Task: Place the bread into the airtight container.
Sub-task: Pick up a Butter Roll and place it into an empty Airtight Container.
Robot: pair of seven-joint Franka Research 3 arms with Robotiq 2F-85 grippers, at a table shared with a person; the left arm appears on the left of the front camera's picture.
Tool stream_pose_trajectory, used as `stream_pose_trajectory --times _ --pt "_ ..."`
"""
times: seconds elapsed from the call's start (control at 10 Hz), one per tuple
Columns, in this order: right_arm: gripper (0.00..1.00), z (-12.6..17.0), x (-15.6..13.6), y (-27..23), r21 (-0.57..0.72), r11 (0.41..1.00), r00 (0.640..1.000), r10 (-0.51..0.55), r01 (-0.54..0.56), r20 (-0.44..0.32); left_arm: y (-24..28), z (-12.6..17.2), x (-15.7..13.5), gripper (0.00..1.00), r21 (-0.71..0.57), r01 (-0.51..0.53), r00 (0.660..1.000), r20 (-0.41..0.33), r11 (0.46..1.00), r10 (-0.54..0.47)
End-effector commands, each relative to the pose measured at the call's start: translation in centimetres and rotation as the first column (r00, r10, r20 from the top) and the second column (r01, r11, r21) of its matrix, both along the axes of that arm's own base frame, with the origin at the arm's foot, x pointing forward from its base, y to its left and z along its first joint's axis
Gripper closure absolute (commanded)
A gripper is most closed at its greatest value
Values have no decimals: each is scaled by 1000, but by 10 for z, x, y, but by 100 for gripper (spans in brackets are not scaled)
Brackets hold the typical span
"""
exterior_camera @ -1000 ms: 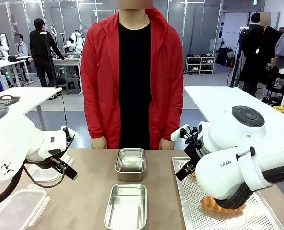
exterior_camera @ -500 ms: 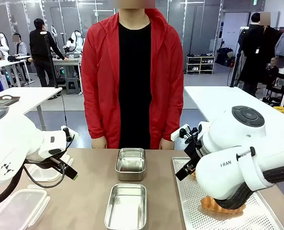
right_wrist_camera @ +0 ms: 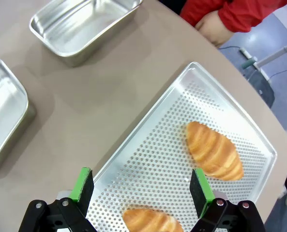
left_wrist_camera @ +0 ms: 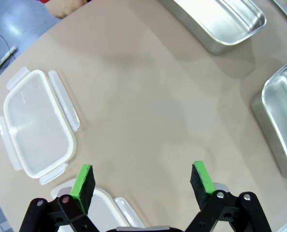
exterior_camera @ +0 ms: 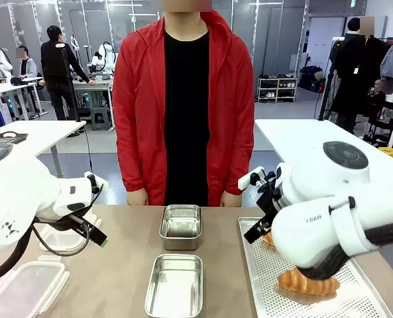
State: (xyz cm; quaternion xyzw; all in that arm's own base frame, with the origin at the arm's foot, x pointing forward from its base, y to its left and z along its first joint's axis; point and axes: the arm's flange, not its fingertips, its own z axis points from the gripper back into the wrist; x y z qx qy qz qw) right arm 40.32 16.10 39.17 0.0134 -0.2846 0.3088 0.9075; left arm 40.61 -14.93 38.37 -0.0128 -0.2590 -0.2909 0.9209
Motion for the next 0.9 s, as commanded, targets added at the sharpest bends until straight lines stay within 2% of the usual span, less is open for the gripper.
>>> stream_pose_trajectory --times 0.0,0.3,0.4,0.5,0.6,0.7,0.8 --pt "0 59 15 -23 44 999 999 -23 25 -27 15 58 6 0 -37 -6 998 -57 999 4" --pt "0 158 10 -78 33 999 999 -22 23 -43 57 192 -14 0 -240 26 990 -130 971 -58" --pt "0 196 -5 -108 42 999 997 -17 20 -78 79 242 -33 0 -274 36 993 -100 961 -66" --pt "0 240 -29 -144 93 995 997 -17 24 -74 107 289 -60 0 -297 23 991 -116 955 -60" --pt "0 267 -51 -171 89 996 999 9 -6 -37 128 319 -84 0 -306 61 984 -142 950 -109" --pt "0 283 -73 -192 51 999 1000 -5 6 -12 143 339 -106 0 -295 91 986 -106 951 -127" --pt "0 297 -93 -211 72 997 1000 -21 21 -1 157 352 -128 0 -300 106 990 -61 948 -130"
